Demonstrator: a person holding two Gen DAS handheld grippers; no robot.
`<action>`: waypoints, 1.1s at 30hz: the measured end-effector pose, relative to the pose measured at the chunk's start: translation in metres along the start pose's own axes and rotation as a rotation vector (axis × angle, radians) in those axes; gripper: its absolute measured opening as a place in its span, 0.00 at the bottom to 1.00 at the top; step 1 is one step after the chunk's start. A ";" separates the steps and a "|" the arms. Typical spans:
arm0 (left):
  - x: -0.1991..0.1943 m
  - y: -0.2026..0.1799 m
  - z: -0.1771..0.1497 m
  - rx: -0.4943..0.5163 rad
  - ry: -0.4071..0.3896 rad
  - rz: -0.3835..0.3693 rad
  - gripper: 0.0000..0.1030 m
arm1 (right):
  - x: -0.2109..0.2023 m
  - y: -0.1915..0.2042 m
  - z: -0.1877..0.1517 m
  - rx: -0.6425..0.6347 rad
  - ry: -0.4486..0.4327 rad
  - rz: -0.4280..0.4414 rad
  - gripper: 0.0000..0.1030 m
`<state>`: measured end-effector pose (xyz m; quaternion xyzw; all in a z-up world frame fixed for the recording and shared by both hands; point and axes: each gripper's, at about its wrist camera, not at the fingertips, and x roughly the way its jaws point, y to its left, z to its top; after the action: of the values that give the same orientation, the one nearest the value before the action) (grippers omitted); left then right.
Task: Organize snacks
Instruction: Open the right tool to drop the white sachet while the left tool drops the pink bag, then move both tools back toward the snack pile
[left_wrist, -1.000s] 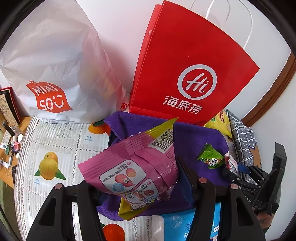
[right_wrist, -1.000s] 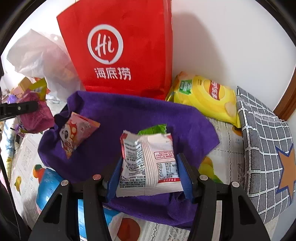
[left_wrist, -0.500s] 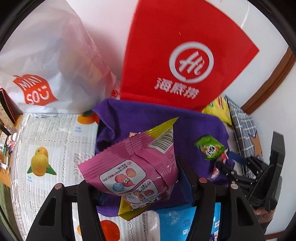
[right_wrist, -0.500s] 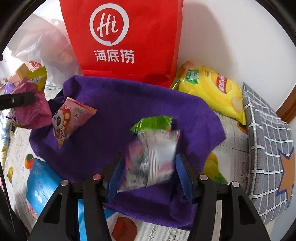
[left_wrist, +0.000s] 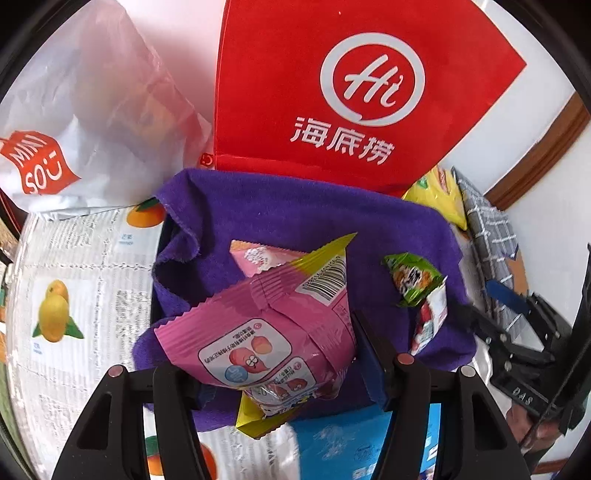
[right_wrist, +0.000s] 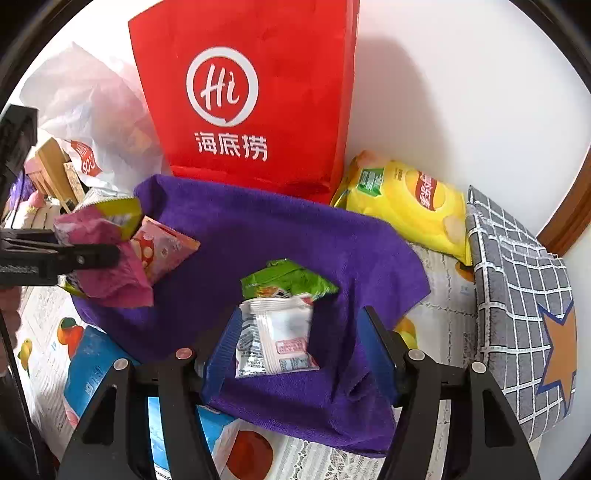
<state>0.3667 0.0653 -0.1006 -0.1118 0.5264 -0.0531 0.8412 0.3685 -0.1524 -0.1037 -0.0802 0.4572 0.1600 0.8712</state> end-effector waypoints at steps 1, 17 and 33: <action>0.000 0.000 0.000 -0.004 -0.003 -0.009 0.59 | -0.001 0.000 0.001 0.003 -0.003 0.001 0.63; -0.023 -0.003 0.000 -0.037 -0.115 -0.029 0.76 | -0.010 0.008 0.001 0.019 -0.025 0.021 0.67; -0.067 -0.014 -0.008 0.020 -0.154 -0.072 0.77 | -0.076 0.005 -0.034 0.135 -0.131 -0.001 0.67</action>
<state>0.3308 0.0649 -0.0419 -0.1261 0.4552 -0.0798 0.8778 0.3003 -0.1728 -0.0602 -0.0110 0.4090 0.1332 0.9027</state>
